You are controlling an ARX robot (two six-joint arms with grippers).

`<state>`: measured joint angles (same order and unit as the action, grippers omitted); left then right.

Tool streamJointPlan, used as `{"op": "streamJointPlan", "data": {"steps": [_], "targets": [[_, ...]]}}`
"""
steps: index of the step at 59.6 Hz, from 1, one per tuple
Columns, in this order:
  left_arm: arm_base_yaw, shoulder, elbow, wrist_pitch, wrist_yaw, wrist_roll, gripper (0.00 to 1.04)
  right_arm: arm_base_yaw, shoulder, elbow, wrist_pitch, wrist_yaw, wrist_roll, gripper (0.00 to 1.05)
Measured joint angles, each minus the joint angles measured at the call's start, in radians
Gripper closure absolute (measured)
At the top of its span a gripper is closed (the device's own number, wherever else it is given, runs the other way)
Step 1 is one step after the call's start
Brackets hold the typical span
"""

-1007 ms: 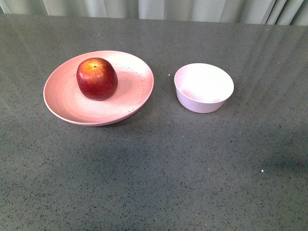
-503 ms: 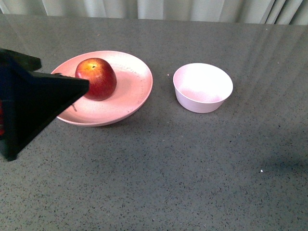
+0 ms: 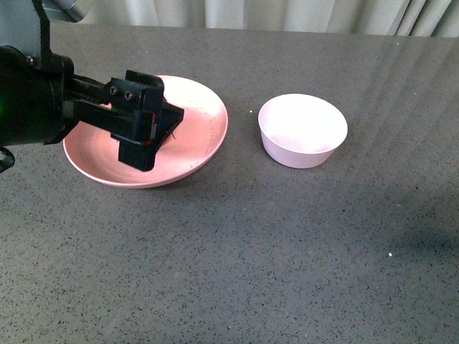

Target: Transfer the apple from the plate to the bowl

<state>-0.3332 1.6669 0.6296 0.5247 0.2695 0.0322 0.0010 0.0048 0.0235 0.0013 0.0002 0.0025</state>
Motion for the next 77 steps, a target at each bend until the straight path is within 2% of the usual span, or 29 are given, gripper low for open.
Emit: {"op": "streamJointPlan", "data": {"steps": [11,29,77], "targets": [[0.001,0.115,0.109,0.012,-0.095,-0.003,0.09,0.0,0.0,0.0,0.0,0.0,0.0,0.09],[0.006,0.229,0.201,0.022,-0.197,0.002,0.09,0.0,0.0,0.0,0.0,0.0,0.0,0.09],[0.011,0.35,0.285,0.031,-0.263,0.008,0.09,0.0,0.0,0.0,0.0,0.0,0.0,0.09]]}}
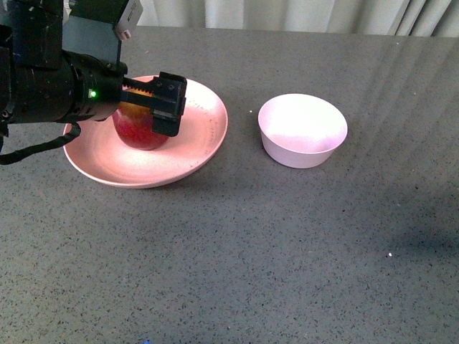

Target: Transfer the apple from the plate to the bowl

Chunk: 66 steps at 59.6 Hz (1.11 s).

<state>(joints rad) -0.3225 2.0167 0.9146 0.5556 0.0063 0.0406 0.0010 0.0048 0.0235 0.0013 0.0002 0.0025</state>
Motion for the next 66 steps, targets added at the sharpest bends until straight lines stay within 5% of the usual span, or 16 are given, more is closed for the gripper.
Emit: {"op": "streamJointPlan", "data": {"steps": [33,44,66], "targets": [[0.001,0.067,0.034,-0.001,-0.034,0.0,0.09,0.0,0.0,0.0,0.0,0.0,0.0,0.09],[0.001,0.067,0.035,0.0,-0.037,0.004,0.28,0.0,0.0,0.0,0.0,0.0,0.0,0.09],[-0.007,0.034,0.022,0.0,-0.029,0.014,0.3,0.0,0.0,0.0,0.0,0.0,0.0,0.09]]}}
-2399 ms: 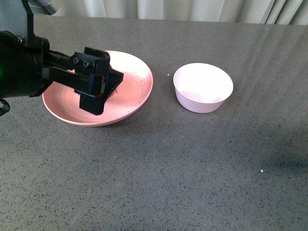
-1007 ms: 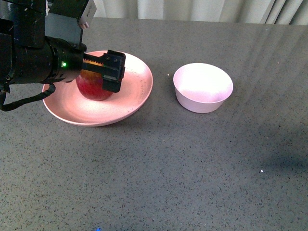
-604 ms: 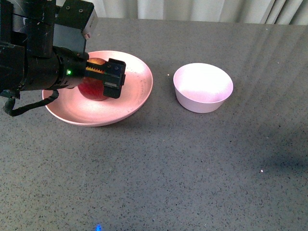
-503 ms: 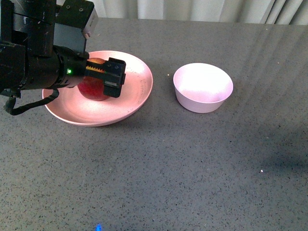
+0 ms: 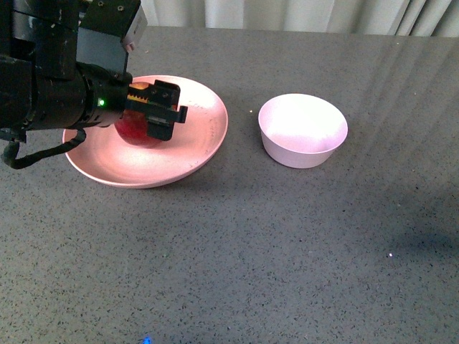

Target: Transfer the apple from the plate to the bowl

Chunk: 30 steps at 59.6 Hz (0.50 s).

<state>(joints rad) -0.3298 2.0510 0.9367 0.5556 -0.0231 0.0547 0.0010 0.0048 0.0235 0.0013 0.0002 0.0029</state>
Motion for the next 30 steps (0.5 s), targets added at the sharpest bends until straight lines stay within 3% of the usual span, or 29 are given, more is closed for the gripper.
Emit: {"op": "streamJointPlan", "data": {"steps": [10,30], "targets": [[-0.048,-0.093,-0.012,-0.009,0.029,-0.007,0.3,0.0,0.0,0.0,0.0,0.0,0.0,0.09],[-0.29,-0.164,0.013,-0.065,0.048,-0.045,0.3,0.0,0.0,0.0,0.0,0.0,0.0,0.09]]}}
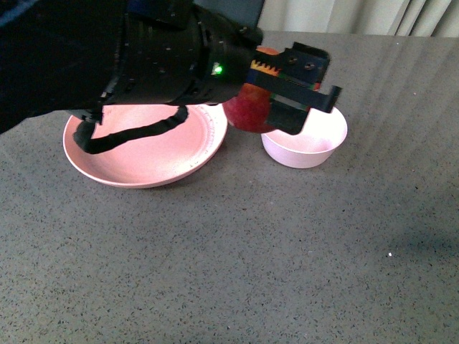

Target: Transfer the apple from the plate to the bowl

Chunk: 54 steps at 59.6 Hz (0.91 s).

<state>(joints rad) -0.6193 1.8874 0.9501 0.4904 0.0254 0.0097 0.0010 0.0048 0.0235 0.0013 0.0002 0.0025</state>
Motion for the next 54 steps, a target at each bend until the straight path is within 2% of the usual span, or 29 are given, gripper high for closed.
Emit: {"op": "streamJointPlan", "data": {"steps": [12,54], "targets": [[-0.055,0.047,0.05,-0.003,-0.014,0.001,0.3,0.0,0.0,0.0,0.0,0.0,0.0,0.09],[-0.082,0.212,0.226,-0.065,-0.045,0.028,0.3,0.0,0.0,0.0,0.0,0.0,0.0,0.09]]}}
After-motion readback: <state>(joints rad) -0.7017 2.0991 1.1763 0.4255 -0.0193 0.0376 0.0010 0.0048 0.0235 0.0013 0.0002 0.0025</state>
